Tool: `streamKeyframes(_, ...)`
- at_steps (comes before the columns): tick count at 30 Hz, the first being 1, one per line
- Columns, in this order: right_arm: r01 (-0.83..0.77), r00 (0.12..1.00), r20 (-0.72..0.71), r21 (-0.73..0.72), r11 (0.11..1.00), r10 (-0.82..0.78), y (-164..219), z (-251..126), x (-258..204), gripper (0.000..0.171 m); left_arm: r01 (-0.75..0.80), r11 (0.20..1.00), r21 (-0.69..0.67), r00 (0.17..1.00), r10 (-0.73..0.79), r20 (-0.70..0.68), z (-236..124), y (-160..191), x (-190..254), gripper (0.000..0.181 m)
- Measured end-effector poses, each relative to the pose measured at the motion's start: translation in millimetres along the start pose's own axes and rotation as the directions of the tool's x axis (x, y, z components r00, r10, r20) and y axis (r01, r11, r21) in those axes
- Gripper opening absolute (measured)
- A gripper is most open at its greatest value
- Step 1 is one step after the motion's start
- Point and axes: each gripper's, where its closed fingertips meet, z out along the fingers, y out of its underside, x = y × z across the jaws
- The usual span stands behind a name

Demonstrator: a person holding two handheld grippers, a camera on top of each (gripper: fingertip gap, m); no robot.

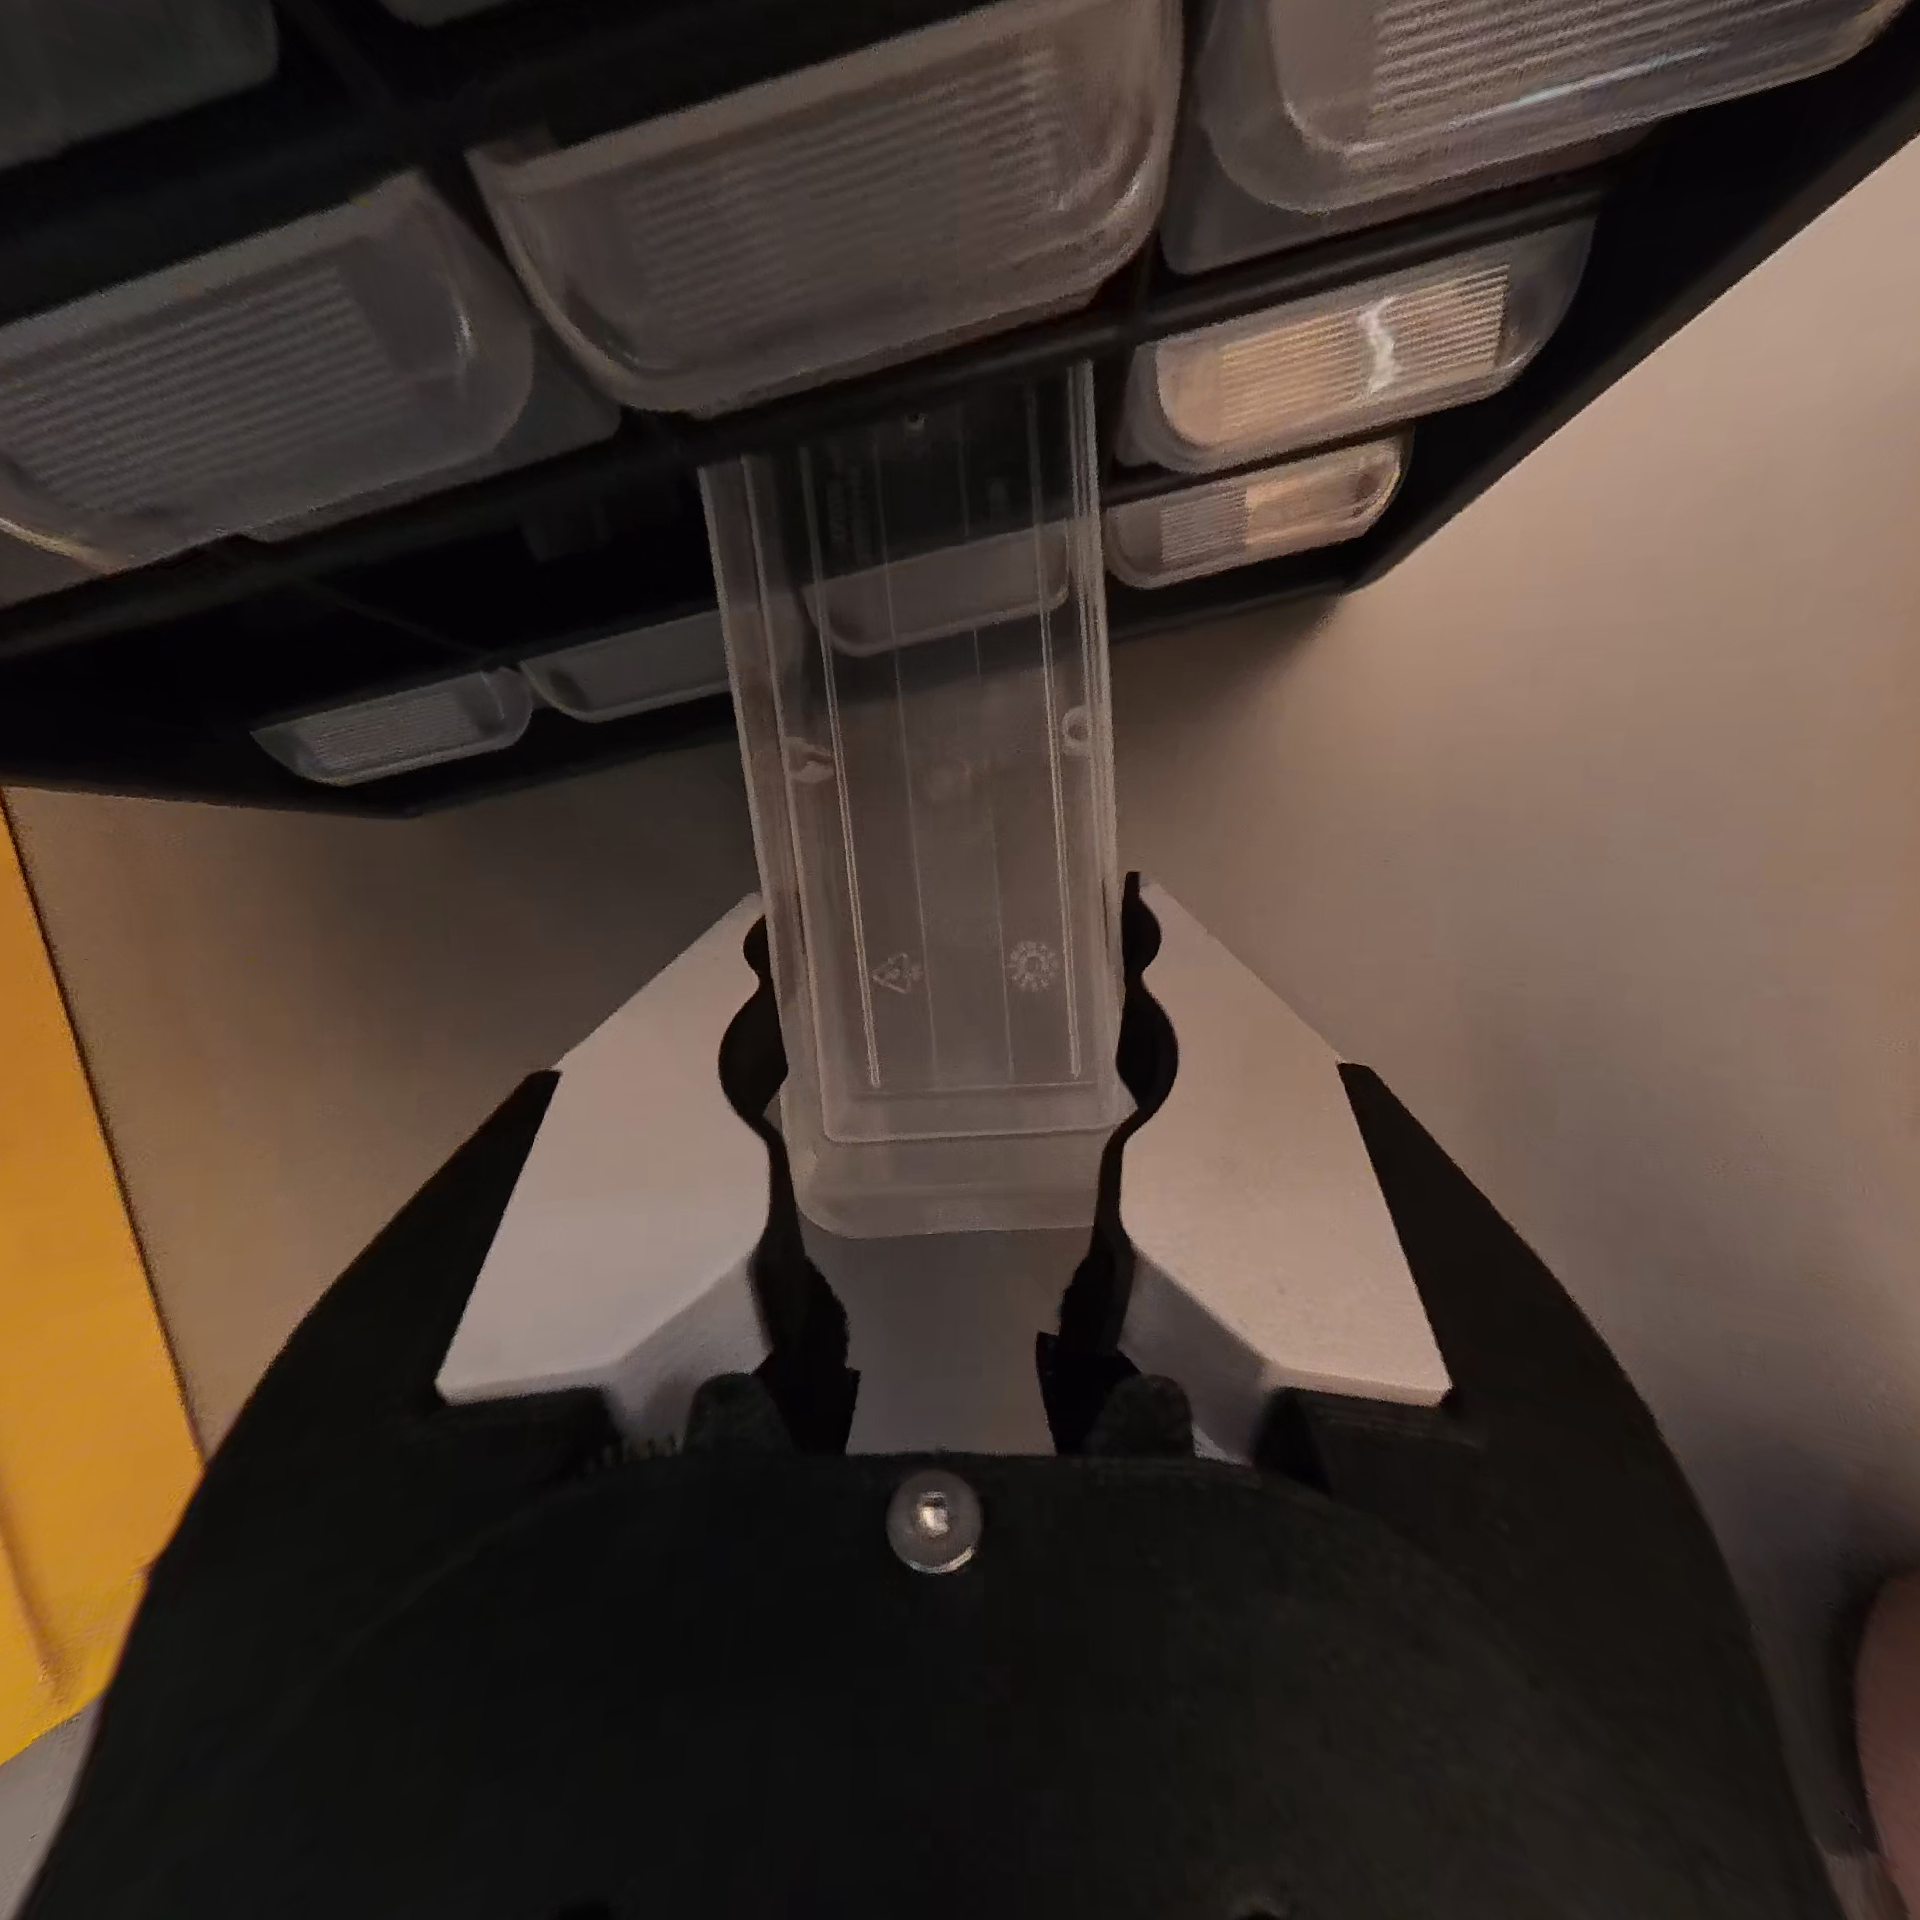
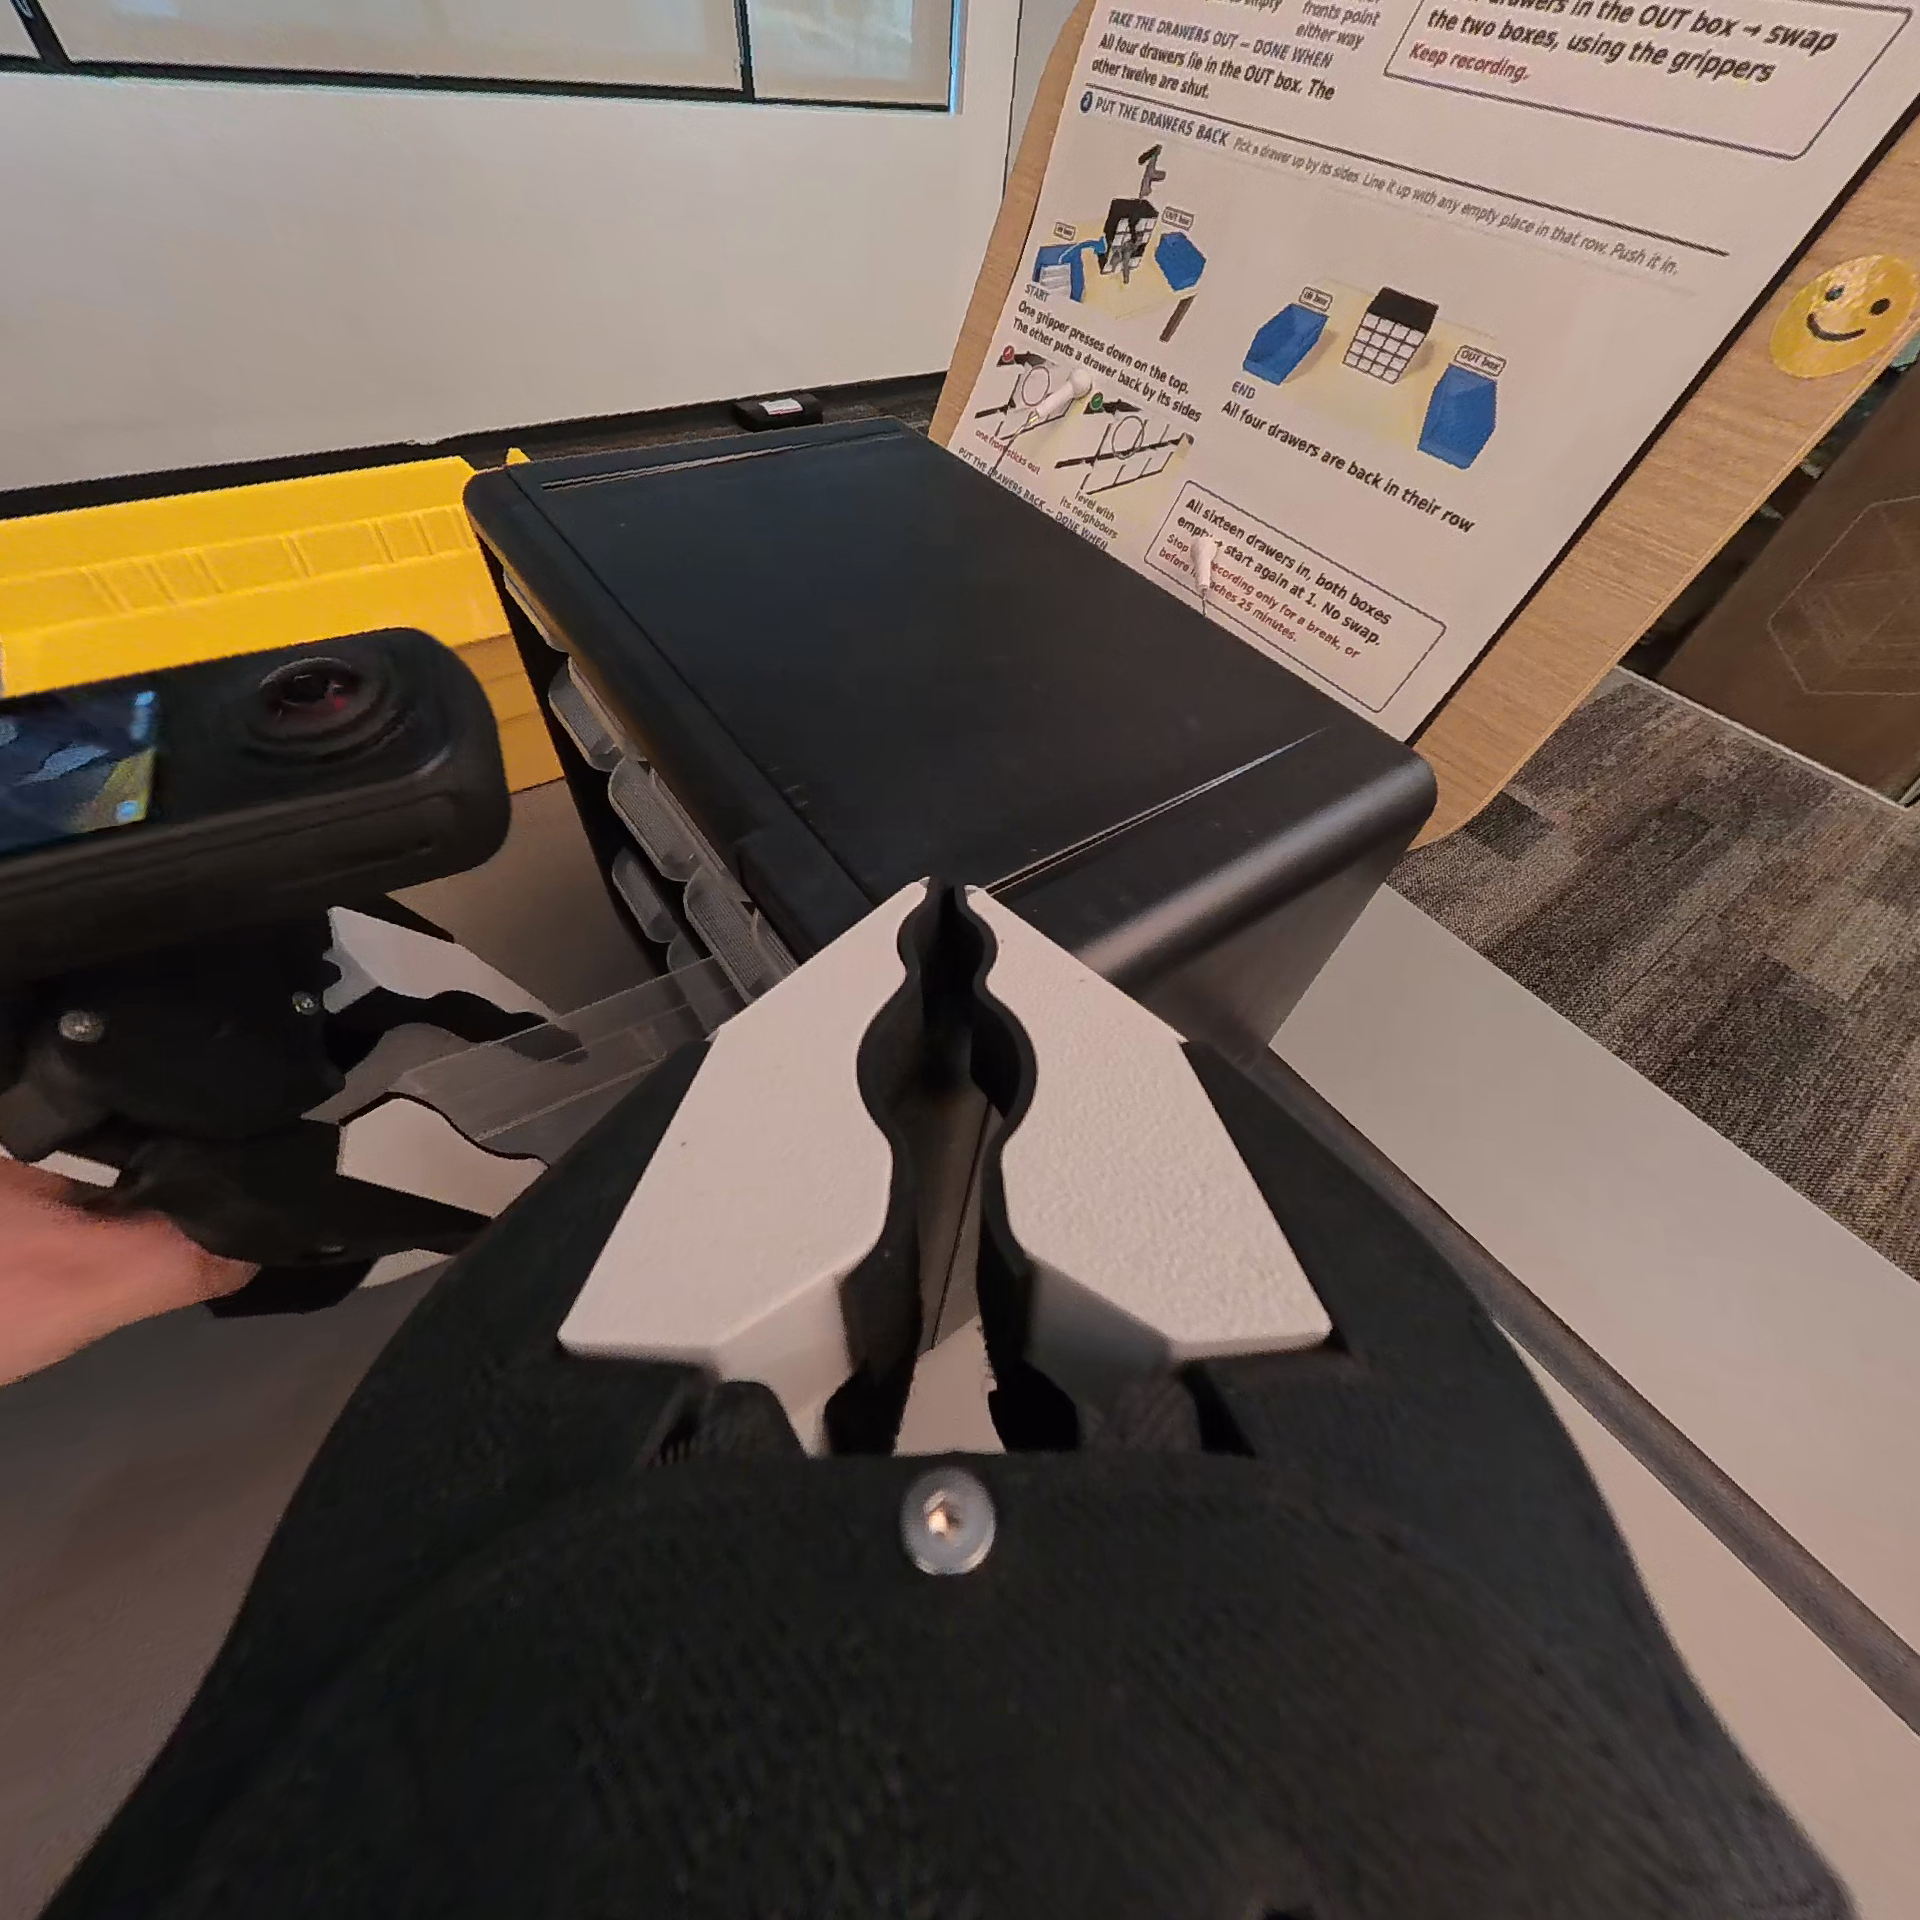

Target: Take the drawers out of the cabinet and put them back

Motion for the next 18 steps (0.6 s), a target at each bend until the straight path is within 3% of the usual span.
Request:
streamKeyframes(1,-0.001,1.000,0.001,0.000,1.000,0.001,0,0,0,0.002,0.008,1.000,0.024,1.000,-0.008,-0.004,1,-2,1,0.063)
streamKeyframes(10,-0.003,1.000,0.001,0.002,1.000,0.003,0,0,0,0.000,-0.013,0.951,0.308,0.994,0.044,-0.095,-16,-30,17,0.081)
streamKeyframes(14,-0.005,1.000,0.003,0.003,1.000,0.005,0,0,0,0.000,-0.075,0.882,0.466,0.982,0.145,-0.117,-31,-24,26,0.091)
streamKeyframes(18,-0.004,1.000,0.003,0.003,1.000,0.004,0,0,0,0.000,-0.094,0.777,0.622,0.985,0.161,-0.053,-54,-11,19,0.083)
